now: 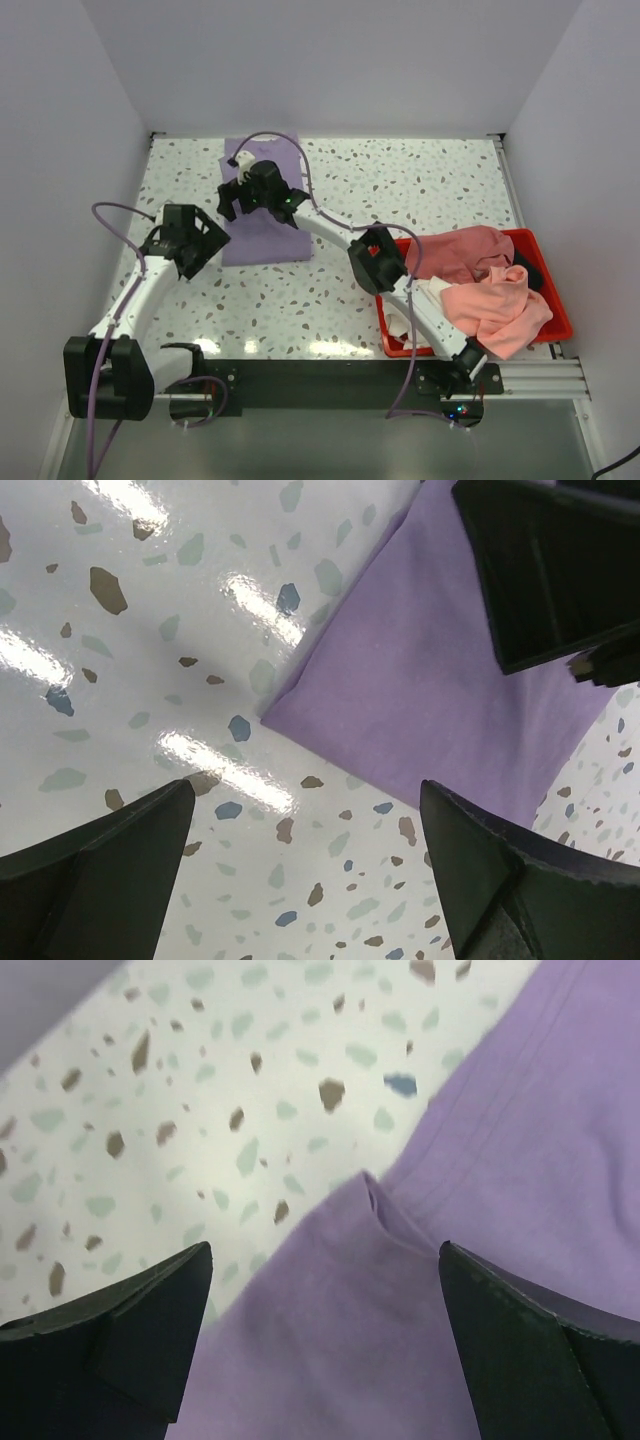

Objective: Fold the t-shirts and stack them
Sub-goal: Fold the tshirt

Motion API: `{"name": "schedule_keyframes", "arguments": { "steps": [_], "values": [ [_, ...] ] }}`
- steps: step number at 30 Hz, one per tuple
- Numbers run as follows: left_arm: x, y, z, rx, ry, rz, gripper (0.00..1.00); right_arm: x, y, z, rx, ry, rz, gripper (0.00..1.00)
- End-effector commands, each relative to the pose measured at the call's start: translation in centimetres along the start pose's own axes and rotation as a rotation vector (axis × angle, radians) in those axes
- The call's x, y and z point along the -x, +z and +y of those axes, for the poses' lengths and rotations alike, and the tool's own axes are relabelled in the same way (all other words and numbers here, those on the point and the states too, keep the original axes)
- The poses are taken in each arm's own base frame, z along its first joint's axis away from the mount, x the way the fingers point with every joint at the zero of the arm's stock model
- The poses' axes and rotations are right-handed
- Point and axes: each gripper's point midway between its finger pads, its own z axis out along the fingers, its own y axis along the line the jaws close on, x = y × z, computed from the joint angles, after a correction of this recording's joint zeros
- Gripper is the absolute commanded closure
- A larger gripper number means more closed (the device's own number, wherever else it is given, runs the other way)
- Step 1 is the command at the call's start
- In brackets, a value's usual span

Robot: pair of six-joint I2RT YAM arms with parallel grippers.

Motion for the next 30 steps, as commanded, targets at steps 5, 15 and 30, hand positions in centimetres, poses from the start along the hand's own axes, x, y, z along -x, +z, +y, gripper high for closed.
{"name": "schedule_keyframes", "arguments": {
  "steps": [5, 15, 30],
  "values": [
    [-0.3, 1.1, 0.0, -0.012, 0.025, 0.005, 0.00, 13.2, -6.2, 5.0, 0.100, -0.070, -0.245, 0.01],
    [-1.5, 4.4, -0.1, -0.017, 0.031, 0.055, 0.03, 5.7, -21.0, 0.8, -0.233, 0.124, 0.031, 0.01],
    [-3.9, 7.8, 1.8, 0.054, 0.056, 0.139, 0.66, -9.4, -26.6, -1.8, -0.376, 0.399, 0.359, 0.15]
  ]
}}
